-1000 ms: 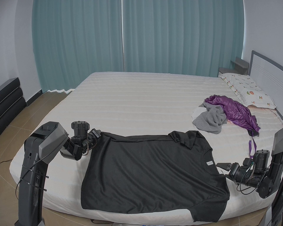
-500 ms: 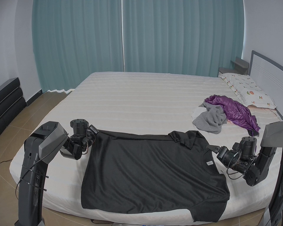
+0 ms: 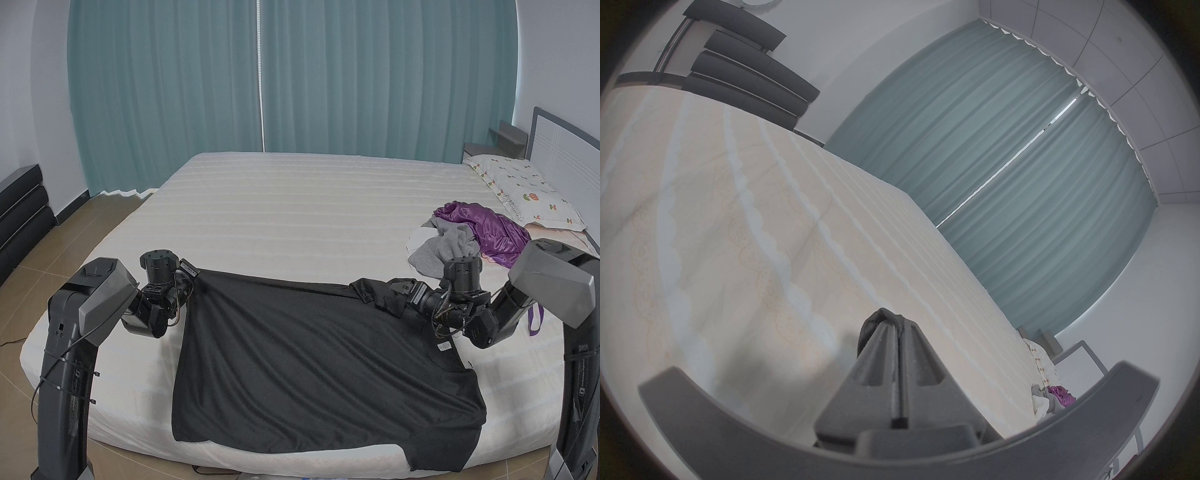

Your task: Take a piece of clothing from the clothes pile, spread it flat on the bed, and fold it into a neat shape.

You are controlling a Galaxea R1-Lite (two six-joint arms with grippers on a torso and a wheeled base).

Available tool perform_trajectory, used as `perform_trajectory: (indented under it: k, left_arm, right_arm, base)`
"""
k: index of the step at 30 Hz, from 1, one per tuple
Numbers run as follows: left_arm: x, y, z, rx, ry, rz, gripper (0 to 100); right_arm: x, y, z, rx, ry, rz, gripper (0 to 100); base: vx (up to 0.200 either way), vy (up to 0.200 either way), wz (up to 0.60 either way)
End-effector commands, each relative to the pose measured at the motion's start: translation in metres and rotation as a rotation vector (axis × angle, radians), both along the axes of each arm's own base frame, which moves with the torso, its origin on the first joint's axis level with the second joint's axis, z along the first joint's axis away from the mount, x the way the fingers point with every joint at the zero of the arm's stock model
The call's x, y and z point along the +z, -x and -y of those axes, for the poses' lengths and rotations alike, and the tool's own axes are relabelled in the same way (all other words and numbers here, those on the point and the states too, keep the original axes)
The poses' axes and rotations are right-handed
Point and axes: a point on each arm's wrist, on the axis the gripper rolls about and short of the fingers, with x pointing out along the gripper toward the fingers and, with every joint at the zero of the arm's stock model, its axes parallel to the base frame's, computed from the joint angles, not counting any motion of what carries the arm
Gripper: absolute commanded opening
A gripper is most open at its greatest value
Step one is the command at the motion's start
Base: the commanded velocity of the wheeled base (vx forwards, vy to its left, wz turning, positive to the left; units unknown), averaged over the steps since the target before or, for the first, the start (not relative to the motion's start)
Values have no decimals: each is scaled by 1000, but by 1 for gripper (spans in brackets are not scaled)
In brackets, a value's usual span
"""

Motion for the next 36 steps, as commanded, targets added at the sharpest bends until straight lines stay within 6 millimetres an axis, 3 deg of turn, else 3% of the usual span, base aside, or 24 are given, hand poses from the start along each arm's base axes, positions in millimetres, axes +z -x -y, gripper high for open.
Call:
perform_trajectory:
  k: [1,8,16,18,19,23,26,27,28,31,36]
  left_arm:
    - [-4,1,-4,13,1,-2,0]
    - [-5,1,-4,13,1,-8,0]
    - [-7,3,-2,8,-3,-21,0]
    - [-7,3,-2,8,-3,-21,0]
    - [-8,3,-2,8,-3,-22,0]
    - [-7,2,-2,7,-4,-16,0]
    - [-7,2,-1,6,-6,-16,0]
    - [-7,2,-1,6,-6,-16,0]
    - [-8,3,-1,4,-6,-18,0]
    - [-8,3,-1,4,-6,-21,0]
    - [-9,3,-1,4,-8,-23,0]
  right_arm:
    - [-34,-27,-21,20,23,-68,100]
    - [-43,-42,-38,45,29,-84,100]
    - [-24,-81,-45,0,-91,80,100]
    - [-24,-81,-45,0,-91,80,100]
    - [-15,-98,-37,-28,-115,176,100]
    - [-7,-121,-22,-113,-116,264,100]
    - [-6,-140,3,-228,-100,324,100]
    - [-6,-140,3,-228,-100,324,100]
    - [-8,-144,17,-264,-93,321,100]
    - [-9,-146,36,-298,-85,320,100]
    - [-7,-138,61,-323,-54,270,100]
  base:
    - [0,0,0]
    - [0,0,0]
    - [0,0,0]
    - [0,0,0]
    - [0,0,0]
    - [0,0,0]
    - [0,0,0]
    - [0,0,0]
    - [0,0,0]
    - [0,0,0]
    - [0,0,0]
